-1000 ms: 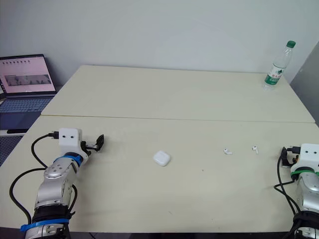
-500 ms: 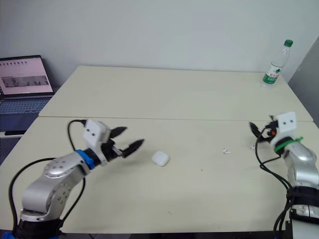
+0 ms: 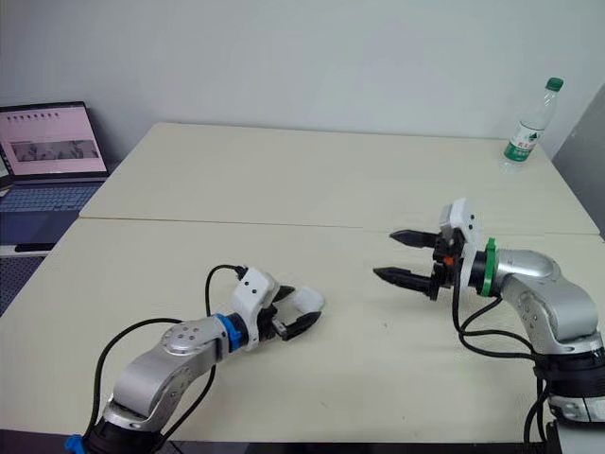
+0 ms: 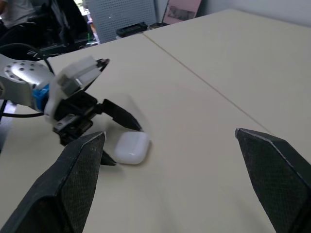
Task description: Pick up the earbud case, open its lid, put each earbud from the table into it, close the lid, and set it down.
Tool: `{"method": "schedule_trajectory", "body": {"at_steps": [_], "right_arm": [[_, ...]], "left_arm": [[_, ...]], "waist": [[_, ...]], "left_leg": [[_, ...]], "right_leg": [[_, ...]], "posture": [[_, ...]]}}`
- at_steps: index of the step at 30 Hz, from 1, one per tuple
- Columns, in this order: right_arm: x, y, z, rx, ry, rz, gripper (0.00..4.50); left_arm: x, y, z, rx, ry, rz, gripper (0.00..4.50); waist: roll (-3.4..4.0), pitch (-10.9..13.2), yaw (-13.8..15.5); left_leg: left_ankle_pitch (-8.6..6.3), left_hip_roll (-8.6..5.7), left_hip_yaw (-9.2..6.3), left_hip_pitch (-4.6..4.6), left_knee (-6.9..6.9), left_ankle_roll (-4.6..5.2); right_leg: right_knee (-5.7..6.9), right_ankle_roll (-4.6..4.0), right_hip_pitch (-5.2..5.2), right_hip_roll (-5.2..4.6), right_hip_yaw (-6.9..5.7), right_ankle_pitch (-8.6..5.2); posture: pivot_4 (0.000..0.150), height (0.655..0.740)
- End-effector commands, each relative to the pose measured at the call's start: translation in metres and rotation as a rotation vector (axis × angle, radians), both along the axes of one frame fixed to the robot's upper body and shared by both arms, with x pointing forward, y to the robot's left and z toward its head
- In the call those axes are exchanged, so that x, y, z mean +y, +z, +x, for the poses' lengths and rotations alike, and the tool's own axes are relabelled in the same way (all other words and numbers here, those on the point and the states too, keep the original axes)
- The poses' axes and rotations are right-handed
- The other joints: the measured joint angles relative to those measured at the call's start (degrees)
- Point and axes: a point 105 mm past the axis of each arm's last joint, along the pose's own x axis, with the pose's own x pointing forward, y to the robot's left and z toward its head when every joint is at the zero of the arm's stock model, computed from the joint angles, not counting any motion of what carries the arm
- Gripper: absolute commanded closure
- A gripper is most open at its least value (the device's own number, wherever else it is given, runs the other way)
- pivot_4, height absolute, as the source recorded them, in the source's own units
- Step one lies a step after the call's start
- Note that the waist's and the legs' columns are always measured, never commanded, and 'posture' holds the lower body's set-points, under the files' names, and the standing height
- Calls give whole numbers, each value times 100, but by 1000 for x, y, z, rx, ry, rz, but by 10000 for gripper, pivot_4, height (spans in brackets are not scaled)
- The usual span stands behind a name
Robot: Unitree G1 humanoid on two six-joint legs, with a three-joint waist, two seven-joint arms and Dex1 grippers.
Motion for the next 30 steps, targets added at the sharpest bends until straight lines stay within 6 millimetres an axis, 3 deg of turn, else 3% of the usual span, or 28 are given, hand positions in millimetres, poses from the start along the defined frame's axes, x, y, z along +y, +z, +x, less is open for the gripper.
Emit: {"method": "schedule_trajectory", "body": {"at_steps": [1, 6, 13, 18, 21, 25, 30], "right_arm": [[7, 11, -12, -32, 61, -10, 0], [7, 16, -11, -38, 57, -13, 0], [3, 16, -9, -44, 45, -23, 0], [0, 16, -7, -46, 33, -29, 0], [1, 13, -4, -31, 27, -32, 0], [9, 26, 2, 58, 25, 93, 0], [30, 23, 8, 141, 32, 102, 0]], "left_arm": [[-8, 4, 2, -30, -15, -4, 135], [-11, 0, -1, -13, 7, -18, 135], [-10, -5, -5, 10, 41, -25, 17352], [-9, -3, -4, -4, 40, -24, 17357], [-5, 20, 9, -216, -34, 74, 17357], [-8, 71, 20, -751, -268, 282, 17357], [-8, 89, 22, -1130, -487, 427, 17357]], "waist": [[0, 0, 0], [0, 0, 0], [0, 0, 0], [0, 0, 0], [-1, 0, 1], [-2, 2, 11], [0, 0, 16]], "left_leg": [[0, 1, 0, 0, 1, 0], [0, 0, 0, 0, 1, 0], [0, 0, 0, 0, 1, 0], [0, 0, 0, 1, 1, 0], [0, 0, 0, 0, 0, 0], [1, 2, 0, 1, 1, 1], [0, 1, 10, -7, -4, 4]], "right_leg": [[0, 0, 0, 0, -1, 0], [0, 0, 0, 0, -1, 0], [0, 1, 0, 0, 0, -1], [0, 1, 0, 1, 0, -1], [0, 1, 0, 1, -1, -1], [1, -2, -3, 5, -1, 1], [-14, -4, -4, -6, 3, 1]], "posture": [[1500, 7400], [1500, 7400], [1500, 7400], [1500, 7400], [1500, 7400], [1500, 7400], [1500, 7400]]}}
